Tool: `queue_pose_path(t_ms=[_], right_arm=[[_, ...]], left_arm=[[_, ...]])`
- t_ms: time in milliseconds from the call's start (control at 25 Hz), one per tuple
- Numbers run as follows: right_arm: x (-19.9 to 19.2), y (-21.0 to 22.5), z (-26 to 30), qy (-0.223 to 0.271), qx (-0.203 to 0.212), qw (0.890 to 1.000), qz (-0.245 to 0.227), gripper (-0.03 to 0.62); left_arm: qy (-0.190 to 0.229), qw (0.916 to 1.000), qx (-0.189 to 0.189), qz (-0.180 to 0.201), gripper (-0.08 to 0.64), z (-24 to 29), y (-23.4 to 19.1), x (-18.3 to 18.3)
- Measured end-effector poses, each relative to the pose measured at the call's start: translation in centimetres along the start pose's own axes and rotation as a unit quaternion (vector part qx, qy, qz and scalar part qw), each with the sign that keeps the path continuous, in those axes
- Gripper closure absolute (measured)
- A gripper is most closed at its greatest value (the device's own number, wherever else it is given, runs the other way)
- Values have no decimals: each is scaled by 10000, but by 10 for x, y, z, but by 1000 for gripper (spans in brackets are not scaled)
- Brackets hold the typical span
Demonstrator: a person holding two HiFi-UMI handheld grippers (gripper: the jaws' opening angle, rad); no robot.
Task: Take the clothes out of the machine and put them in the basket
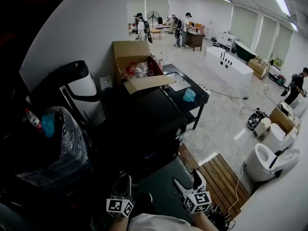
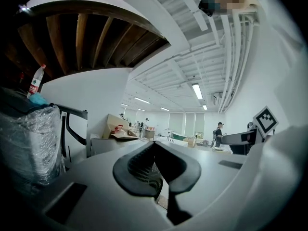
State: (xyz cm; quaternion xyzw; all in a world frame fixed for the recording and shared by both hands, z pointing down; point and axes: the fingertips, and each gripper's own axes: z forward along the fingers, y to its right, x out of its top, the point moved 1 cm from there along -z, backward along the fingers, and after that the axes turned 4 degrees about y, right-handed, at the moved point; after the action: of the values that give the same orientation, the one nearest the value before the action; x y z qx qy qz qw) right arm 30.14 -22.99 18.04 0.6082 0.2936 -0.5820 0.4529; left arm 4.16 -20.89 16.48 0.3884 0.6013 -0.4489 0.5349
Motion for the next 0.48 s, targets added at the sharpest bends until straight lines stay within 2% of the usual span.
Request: queue_pose_path(t_ms=[280,480], right_arm=[[-14,14,69,-240,13,9997,-28,134],[-36,24,111,-230,110,9997,-68,135]], left_arm=[[-151,9998,-50,145,543,56,-41,-19],[-156,9995,-122,239,543,86,-61,-48]])
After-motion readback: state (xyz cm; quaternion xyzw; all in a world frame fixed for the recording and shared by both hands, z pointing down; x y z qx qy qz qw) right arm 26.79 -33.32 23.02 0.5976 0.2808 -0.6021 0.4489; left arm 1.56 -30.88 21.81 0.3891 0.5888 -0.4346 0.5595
